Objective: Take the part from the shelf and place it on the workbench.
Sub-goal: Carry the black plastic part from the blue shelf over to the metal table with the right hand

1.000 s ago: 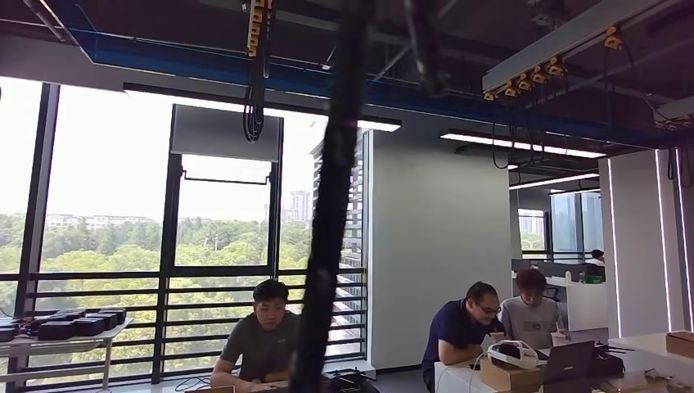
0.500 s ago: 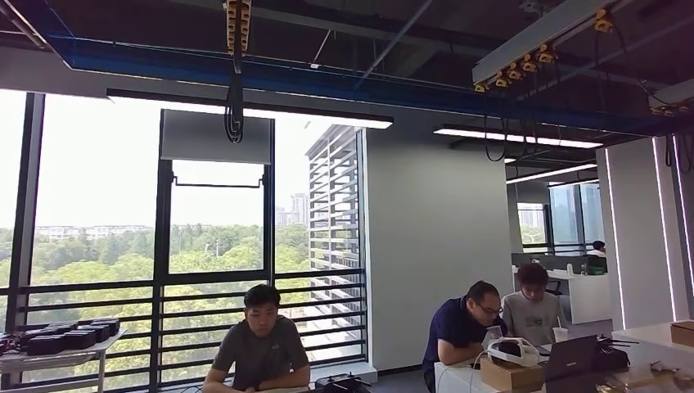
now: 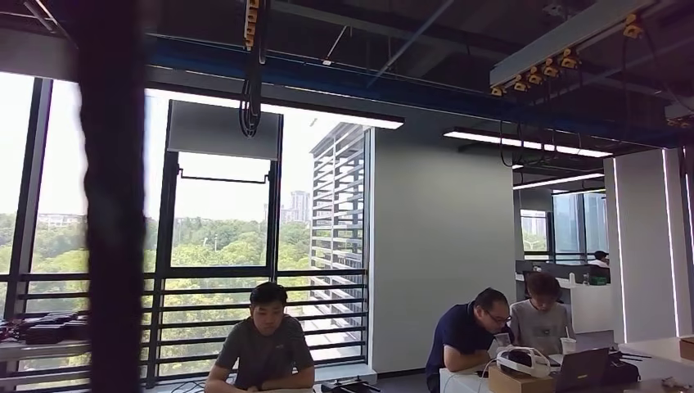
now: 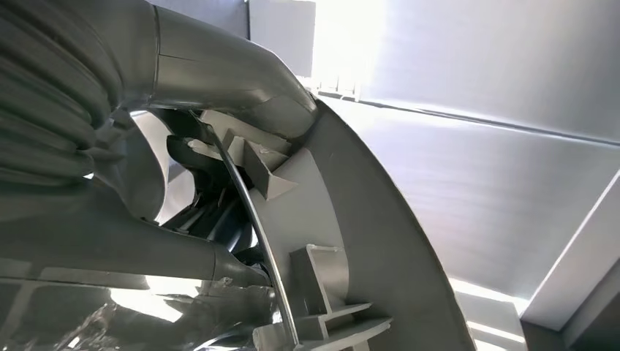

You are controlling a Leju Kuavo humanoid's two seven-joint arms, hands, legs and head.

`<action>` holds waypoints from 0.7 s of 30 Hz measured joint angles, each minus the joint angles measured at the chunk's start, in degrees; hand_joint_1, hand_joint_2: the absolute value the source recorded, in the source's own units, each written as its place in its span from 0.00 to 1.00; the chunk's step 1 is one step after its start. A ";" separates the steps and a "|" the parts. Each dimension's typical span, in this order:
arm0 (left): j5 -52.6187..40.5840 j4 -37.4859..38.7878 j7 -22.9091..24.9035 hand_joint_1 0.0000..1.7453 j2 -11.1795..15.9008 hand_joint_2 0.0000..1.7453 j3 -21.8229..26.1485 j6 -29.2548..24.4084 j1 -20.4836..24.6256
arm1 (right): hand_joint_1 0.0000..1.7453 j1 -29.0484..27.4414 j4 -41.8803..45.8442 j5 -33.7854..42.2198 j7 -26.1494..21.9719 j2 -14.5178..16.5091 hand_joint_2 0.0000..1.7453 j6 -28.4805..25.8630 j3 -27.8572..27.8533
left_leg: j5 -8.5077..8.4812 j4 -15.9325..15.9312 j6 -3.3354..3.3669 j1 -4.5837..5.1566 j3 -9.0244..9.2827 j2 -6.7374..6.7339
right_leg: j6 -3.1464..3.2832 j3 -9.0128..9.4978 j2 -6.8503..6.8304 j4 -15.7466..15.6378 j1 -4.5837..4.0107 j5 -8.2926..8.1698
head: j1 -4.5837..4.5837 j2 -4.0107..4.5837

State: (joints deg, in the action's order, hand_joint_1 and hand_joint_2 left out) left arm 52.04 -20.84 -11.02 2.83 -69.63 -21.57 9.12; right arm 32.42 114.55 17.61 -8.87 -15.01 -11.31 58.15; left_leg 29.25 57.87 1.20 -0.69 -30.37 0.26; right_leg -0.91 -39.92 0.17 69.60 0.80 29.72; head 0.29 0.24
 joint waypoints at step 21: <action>0.34 0.34 -0.09 0.00 -0.52 1.00 0.56 -0.02 -0.12 | 1.00 2.91 0.16 1.49 0.36 -0.13 1.00 -1.54 0.16 | -2.15 1.55 -1.15 0.44 -3.93 -0.06 | 1.35 9.20 0.26 -11.41 -0.15 0.94 | -1.09 -0.05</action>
State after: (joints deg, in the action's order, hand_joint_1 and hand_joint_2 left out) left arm 52.38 -20.50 -11.11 2.30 -69.07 -21.59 9.00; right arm 35.33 114.71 19.10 -8.51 -15.14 -12.84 58.31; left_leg 27.10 59.42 0.05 -0.25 -34.30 0.20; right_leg 0.45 -30.73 0.43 58.20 0.64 30.66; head -0.80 0.19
